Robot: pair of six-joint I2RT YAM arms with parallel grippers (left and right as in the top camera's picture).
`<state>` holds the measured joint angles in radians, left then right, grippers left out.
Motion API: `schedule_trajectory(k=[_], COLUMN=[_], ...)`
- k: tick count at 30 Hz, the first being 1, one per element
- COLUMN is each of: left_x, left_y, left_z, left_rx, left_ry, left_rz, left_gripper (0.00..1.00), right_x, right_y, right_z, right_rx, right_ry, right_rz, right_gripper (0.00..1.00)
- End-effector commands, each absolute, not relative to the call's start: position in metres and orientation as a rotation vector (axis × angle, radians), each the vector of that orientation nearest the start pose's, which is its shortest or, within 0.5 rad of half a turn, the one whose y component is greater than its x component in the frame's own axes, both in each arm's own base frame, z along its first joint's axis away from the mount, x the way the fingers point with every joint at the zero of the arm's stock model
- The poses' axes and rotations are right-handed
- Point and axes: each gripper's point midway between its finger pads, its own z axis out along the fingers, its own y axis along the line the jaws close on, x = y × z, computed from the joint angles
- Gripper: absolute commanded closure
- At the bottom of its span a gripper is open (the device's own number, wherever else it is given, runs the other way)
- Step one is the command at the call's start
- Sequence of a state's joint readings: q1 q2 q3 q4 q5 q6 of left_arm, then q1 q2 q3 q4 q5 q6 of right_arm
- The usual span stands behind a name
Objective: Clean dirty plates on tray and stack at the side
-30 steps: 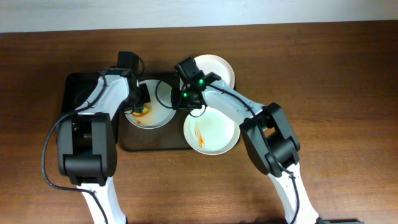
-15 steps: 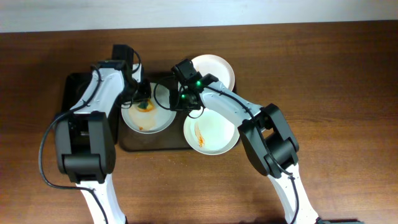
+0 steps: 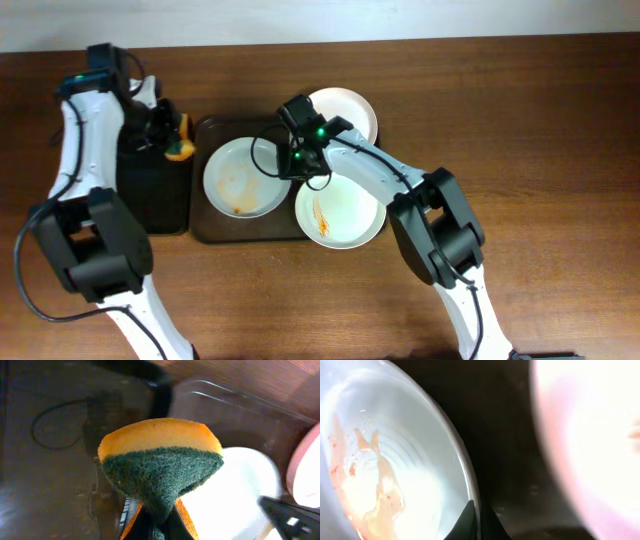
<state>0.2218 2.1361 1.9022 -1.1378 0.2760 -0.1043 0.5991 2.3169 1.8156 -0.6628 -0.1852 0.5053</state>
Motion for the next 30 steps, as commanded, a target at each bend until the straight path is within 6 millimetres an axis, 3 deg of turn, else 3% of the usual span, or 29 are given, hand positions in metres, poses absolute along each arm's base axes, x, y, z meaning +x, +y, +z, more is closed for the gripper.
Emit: schedule_trajectory(k=[1, 3, 6, 10, 16, 21, 30], left_x=[0.458, 0.456, 0.454, 0.453, 0.453, 0.453, 0.453], left_y=[0.081, 0.085, 0.09, 0.09, 0.09, 0.09, 0.09], left_z=[0.106, 0.105, 0.103, 0.103, 0.103, 0.103, 0.103], left_rx=[-0.474, -0.488, -0.493, -0.495, -0.495, -0.495, -0.495], left_ry=[2.856, 2.861, 2.87, 2.874, 2.874, 2.874, 2.873], left_rz=[-0.352, -0.349, -0.298, -0.294, -0.294, -0.294, -0.294], left_gripper=[1.0, 0.99, 0.99, 0.99, 0.99, 0.99, 1.0], right_x=[0.448, 0.447, 0.447, 0.445, 0.427, 0.412, 0.411], right_y=[0.307, 0.302, 0.301, 0.302, 0.309, 0.319, 0.328], right_z=[0.089, 0.108, 0.122, 0.148, 0.198, 0.232, 0.238], right_rx=[-0.251, -0.283, -0.295, -0.396, -0.449, -0.344, -0.294], right_ry=[2.631, 2.568, 2.499, 2.328, 2.025, 1.863, 1.842], right_rz=[0.268, 0.155, 0.023, -0.274, -0.679, -0.781, -0.721], right_gripper=[0.96, 0.96, 0.96, 0.96, 0.96, 0.96, 0.96])
